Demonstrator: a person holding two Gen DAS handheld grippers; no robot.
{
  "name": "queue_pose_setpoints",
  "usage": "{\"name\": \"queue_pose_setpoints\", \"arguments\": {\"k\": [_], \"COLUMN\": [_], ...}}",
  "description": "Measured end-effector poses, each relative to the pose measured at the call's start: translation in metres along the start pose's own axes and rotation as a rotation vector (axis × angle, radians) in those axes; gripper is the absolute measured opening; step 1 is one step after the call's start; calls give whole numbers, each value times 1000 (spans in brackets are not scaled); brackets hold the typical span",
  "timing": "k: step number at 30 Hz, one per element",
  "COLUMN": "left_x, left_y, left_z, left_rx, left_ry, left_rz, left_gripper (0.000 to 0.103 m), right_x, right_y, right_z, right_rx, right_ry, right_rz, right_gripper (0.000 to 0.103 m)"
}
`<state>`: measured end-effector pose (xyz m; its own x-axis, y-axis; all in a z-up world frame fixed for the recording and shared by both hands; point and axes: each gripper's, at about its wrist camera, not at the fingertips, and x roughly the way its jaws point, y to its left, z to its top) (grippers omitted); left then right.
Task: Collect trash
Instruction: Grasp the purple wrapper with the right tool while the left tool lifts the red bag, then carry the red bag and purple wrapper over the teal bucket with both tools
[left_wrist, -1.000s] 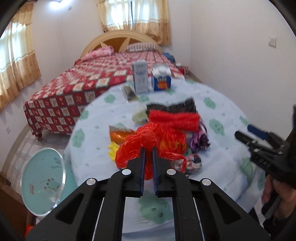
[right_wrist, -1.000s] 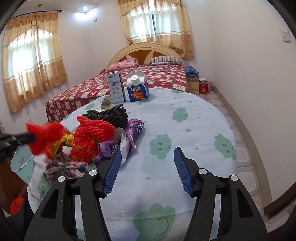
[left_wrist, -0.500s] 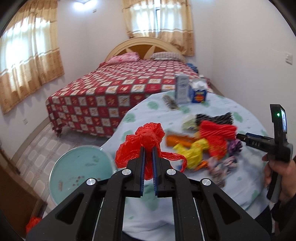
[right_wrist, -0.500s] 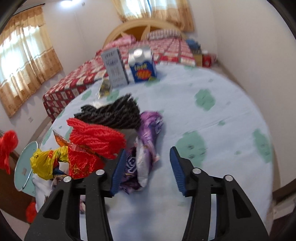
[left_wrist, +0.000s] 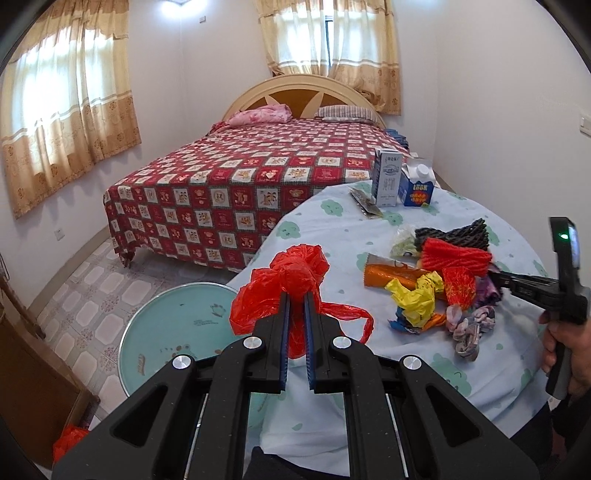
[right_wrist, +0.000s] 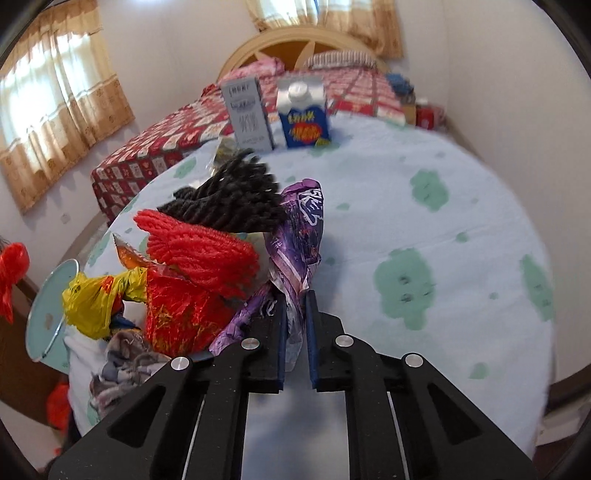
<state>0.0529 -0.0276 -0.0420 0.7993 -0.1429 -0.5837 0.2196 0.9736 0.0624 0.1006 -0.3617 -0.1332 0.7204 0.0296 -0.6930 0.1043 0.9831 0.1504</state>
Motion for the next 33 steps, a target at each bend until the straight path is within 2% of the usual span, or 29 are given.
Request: {"name": "queue_pose_setpoints", "arguments": {"k": [7, 11, 19, 33], "left_x": [-7, -9, -15, -7], "left_y": [10, 19, 44, 76], "left_z": [-3, -7, -12, -19], "left_rx": [-9, -14, -46, -92], "left_ry": [-19, -15, -22, -11], "left_rz": [28, 46, 87, 162], "left_gripper": [7, 7, 7, 7], "right_x": [-39, -60, -75, -51], "right_y": [-7, 1, 51, 140], "right_z": [8, 12, 19, 38], "right_rx": [-38, -75, -177, -334], "right_ry": [-122, -175, -224, -244], "right_rz": [-108, -120, -38, 109], "right_gripper": [10, 10, 10, 10]}}
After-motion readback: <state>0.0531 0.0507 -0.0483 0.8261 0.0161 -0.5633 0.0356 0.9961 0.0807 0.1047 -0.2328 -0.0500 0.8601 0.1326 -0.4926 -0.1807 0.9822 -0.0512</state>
